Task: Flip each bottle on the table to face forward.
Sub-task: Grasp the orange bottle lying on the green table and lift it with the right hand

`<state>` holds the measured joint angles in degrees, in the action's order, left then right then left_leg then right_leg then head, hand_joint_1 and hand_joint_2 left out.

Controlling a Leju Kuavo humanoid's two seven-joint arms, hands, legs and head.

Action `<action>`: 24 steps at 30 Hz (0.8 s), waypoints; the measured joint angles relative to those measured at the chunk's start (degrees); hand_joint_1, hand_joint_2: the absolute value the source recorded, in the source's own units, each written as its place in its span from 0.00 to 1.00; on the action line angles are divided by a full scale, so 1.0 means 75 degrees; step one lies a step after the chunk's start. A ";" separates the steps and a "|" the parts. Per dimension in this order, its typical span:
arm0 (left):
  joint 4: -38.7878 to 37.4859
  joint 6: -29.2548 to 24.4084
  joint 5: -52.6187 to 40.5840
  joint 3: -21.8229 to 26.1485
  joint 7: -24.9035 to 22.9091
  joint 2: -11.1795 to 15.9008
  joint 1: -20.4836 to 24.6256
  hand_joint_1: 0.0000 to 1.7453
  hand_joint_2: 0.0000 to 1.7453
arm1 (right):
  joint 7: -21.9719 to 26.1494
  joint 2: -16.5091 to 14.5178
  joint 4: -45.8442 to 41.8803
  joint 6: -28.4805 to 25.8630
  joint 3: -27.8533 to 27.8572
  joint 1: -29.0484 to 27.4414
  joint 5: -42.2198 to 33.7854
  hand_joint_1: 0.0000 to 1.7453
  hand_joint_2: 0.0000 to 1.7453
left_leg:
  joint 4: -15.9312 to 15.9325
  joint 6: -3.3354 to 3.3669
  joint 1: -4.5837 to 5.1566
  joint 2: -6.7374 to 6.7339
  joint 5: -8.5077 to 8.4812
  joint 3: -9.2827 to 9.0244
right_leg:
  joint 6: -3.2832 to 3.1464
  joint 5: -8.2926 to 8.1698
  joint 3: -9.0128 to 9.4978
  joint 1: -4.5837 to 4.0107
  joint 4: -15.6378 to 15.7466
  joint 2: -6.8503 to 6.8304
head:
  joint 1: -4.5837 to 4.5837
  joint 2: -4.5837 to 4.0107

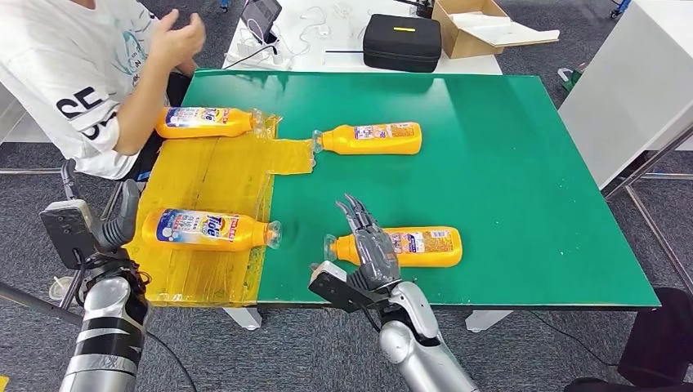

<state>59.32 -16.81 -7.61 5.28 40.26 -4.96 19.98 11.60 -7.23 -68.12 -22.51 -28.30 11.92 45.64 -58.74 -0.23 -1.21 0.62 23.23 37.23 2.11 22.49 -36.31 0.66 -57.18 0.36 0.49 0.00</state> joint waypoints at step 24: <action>0.0780 0.0078 -0.0251 -0.0292 -0.0003 -0.0227 -0.1111 0.00 1.00 | -0.1499 0.1988 -0.0079 0.2071 0.0550 0.0056 0.0538 0.00 1.00 | -0.0002 0.0013 0.0005 -0.0004 0.0009 0.0002 | 0.0003 0.0000 -0.0005 0.0006 0.0003 0.0001 | 0.0002 0.0001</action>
<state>65.17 -16.22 -9.49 3.09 40.24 -6.66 11.65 0.36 7.68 -68.72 -6.98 -24.18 12.34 49.68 -58.76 -0.13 -1.18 0.59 23.30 37.25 2.13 22.49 -36.35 0.70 -57.17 0.37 0.50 0.01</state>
